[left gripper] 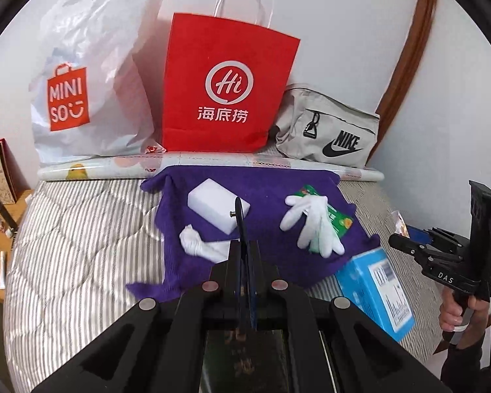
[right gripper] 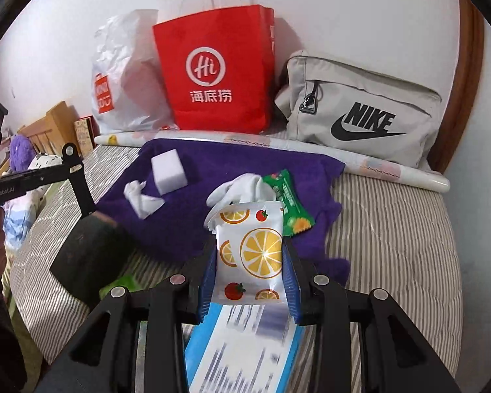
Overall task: Organize soft objects
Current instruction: 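Carry the packet and black item onto the purple towel and open both tools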
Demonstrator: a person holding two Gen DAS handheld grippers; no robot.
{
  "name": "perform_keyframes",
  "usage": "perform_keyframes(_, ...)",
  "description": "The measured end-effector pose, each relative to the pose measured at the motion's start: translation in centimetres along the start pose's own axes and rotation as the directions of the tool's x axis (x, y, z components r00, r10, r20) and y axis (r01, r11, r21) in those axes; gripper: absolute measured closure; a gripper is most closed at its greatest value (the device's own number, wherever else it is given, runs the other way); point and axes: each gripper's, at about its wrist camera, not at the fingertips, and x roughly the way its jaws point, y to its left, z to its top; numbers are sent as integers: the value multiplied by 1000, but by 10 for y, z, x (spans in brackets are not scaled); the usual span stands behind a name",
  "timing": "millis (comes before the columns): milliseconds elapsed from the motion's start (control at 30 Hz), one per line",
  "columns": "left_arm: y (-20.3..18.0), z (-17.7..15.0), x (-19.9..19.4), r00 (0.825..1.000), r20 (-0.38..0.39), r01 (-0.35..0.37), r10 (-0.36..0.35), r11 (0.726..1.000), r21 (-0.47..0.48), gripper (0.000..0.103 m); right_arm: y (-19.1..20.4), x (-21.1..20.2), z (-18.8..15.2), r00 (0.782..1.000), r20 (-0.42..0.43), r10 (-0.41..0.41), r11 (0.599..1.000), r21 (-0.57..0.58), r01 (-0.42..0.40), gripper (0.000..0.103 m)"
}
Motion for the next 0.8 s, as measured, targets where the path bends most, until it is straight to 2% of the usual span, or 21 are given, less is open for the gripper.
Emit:
perform_keyframes(367,18,23,58,998,-62,5,-8,999,-48,99,-22,66,35,997,-73,-16,1000,10,17,66)
perform_keyframes(600,34,24,96,986,-147,57,-74,991,-119,99,-29,98,36,990,-141,-15,1000,21,18,66)
perform_keyframes(800,49,26,115,979,-197,25,-58,985,-168,98,-30,117,34,980,-195,-21,1000,8,23,65)
